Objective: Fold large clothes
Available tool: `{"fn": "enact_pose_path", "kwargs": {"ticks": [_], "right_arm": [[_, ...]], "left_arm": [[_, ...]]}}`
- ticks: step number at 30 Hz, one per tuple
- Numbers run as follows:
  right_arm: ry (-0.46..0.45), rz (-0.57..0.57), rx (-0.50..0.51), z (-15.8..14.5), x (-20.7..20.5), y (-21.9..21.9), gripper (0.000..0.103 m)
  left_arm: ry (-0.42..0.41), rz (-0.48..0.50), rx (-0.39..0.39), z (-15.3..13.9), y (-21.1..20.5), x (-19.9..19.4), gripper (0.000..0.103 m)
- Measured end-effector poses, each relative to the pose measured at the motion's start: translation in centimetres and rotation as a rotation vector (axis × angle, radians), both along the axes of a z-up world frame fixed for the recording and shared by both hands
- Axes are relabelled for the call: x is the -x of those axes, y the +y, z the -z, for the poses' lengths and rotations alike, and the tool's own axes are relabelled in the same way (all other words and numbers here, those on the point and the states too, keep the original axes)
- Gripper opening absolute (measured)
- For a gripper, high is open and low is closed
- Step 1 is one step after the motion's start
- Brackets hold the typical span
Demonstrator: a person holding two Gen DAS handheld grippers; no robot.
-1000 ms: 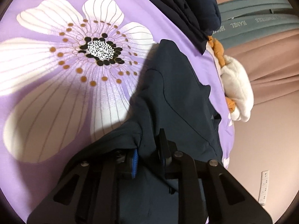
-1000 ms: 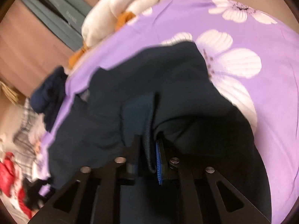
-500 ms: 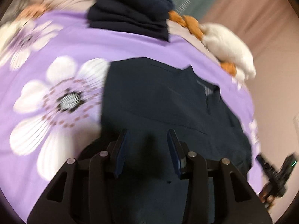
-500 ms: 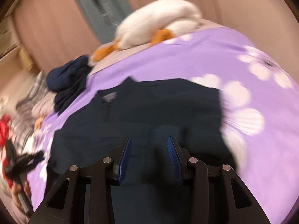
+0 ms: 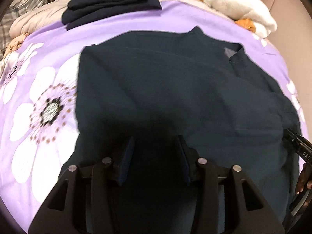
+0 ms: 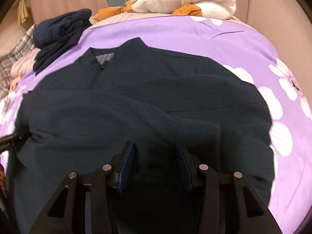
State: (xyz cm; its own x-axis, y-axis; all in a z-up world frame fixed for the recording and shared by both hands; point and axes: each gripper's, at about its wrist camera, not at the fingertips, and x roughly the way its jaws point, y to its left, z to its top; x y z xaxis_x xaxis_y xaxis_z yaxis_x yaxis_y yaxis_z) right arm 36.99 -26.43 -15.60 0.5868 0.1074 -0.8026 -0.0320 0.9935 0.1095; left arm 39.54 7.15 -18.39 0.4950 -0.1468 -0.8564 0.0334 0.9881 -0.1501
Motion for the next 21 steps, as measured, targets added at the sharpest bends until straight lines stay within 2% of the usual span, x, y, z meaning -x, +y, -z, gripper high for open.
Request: {"fn": "enact_pose_path", "kwargs": {"ticks": [1, 2, 6, 9, 12, 14, 16, 21], "right_arm": [[-0.015, -0.007, -0.018, -0.2, 0.7, -0.3, 0.046], [-0.019, -0.012, -0.024, -0.1, 1.1, -0.4, 0.046], [0.021, -0.031, 0.051, 1.8, 0.9, 0.4, 0.046], [0.032, -0.025, 0.052, 0.6, 1.4, 0.8, 0.046], [-0.013, -0.035, -0.018, -1.8, 3.9, 0.0, 0.046], [-0.035, -0.031, -0.026, -2.8, 6.0, -0.6, 0.049], [-0.041, -0.028, -0.055, -3.4, 8.6, -1.1, 0.05], [-0.022, -0.035, -0.084, -3.3, 14.1, -1.5, 0.051]], "left_arm": [[-0.012, 0.007, -0.013, 0.0, 0.3, 0.6, 0.063], [-0.015, 0.009, -0.039, 0.3, 0.5, 0.9, 0.066], [0.017, 0.016, -0.079, 1.4, 0.4, 0.2, 0.066], [0.023, -0.013, -0.077, 0.4, 0.5, 0.9, 0.066], [-0.015, 0.0, -0.082, -1.5, 0.6, 3.9, 0.067], [-0.04, -0.007, -0.115, -2.5, 0.7, 6.5, 0.074], [-0.062, -0.013, -0.108, -3.2, 0.9, 9.2, 0.083], [-0.067, -0.018, -0.095, -3.9, 0.6, 16.1, 0.084]]}}
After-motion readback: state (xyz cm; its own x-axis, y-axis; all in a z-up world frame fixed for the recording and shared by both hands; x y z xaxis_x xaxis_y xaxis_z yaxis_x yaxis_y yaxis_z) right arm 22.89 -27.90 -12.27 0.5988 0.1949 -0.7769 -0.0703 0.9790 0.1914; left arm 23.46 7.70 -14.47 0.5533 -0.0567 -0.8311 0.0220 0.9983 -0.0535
